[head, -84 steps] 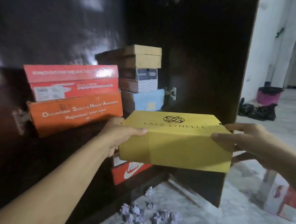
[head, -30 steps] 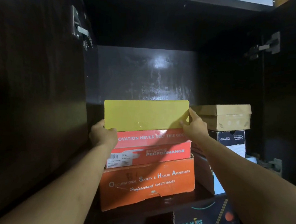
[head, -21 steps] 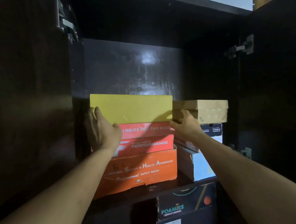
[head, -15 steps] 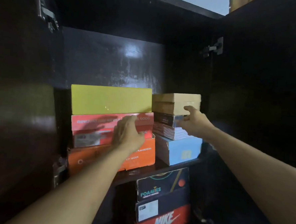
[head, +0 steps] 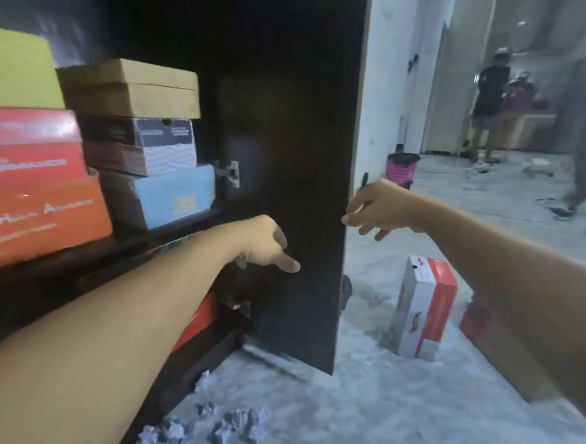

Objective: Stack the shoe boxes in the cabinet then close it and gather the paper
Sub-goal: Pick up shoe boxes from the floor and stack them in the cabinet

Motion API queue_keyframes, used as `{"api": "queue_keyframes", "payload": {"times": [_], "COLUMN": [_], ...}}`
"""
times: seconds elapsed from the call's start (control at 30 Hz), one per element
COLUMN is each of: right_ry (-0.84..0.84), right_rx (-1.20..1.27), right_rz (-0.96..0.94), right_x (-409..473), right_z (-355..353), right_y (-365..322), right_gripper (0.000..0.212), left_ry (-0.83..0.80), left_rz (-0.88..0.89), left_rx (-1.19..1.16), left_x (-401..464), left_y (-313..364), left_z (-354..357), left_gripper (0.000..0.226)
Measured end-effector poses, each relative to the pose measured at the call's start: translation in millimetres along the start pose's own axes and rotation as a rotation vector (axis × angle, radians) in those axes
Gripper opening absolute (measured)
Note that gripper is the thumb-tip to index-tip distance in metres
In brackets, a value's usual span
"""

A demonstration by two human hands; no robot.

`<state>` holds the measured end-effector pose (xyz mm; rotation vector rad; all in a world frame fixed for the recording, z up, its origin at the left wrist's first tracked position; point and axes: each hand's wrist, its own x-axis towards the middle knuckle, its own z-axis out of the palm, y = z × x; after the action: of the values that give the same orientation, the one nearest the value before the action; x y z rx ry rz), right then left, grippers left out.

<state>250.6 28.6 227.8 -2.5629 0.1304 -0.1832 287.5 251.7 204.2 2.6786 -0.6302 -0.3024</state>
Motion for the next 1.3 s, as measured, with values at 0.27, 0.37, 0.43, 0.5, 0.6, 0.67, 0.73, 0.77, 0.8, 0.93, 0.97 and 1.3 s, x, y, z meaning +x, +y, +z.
{"api": "queue_keyframes", "payload": {"times": [0.27,0.37,0.43,0.5,0.6,0.67,0.73,0.77,0.8,0.93,0.97,1.3], "right_ry": [0.007,0.011,-0.003,0.017,0.08,0.072,0.081,0.101,0.128,0.23,0.226,0.484], "right_rx": [0.015,-0.032,-0.097,-0.187,-0.208,-0.248,-0.304,-0.324,-0.328,-0.305,-0.307,-0.188], "right_rz": [0.316,0.44,0.495,0.508,0.506,0.483,0.432,0.417,0.414,0.455,0.472,0.58], "right_x": [-4,-2,0,6,22,37,55,64,75,115,122,120], "right_z": [16,23,31,41,58,70,79,83,86,99,102,138], "right_y": [172,232,269,300,337,355,371,378,385,401,401,420], "right_gripper": [0.03,0.028,0.029,0.032,0.032,0.028,0.026,0.026,0.028,0.046,0.057,0.068], "left_ry": [-0.239,-0.304,-0.339,-0.362,-0.372,-0.372,-0.379,-0.378,-0.376,-0.346,-0.348,-0.358], "left_rz": [0.135,0.165,0.166,0.15,0.118,0.108,0.11,0.112,0.104,0.063,0.048,-0.186], "left_rx": [-0.096,-0.164,-0.191,-0.221,-0.262,-0.296,-0.349,-0.38,-0.41,-0.453,-0.447,-0.619], "left_x": [98,134,158,180,213,235,256,267,275,307,313,341], "left_y": [57,76,85,91,96,101,107,110,114,117,117,97], "left_z": [124,176,210,239,279,303,323,333,341,370,377,425], "left_gripper": [0.056,0.06,0.064,0.066,0.06,0.052,0.035,0.029,0.024,0.022,0.025,0.013]}}
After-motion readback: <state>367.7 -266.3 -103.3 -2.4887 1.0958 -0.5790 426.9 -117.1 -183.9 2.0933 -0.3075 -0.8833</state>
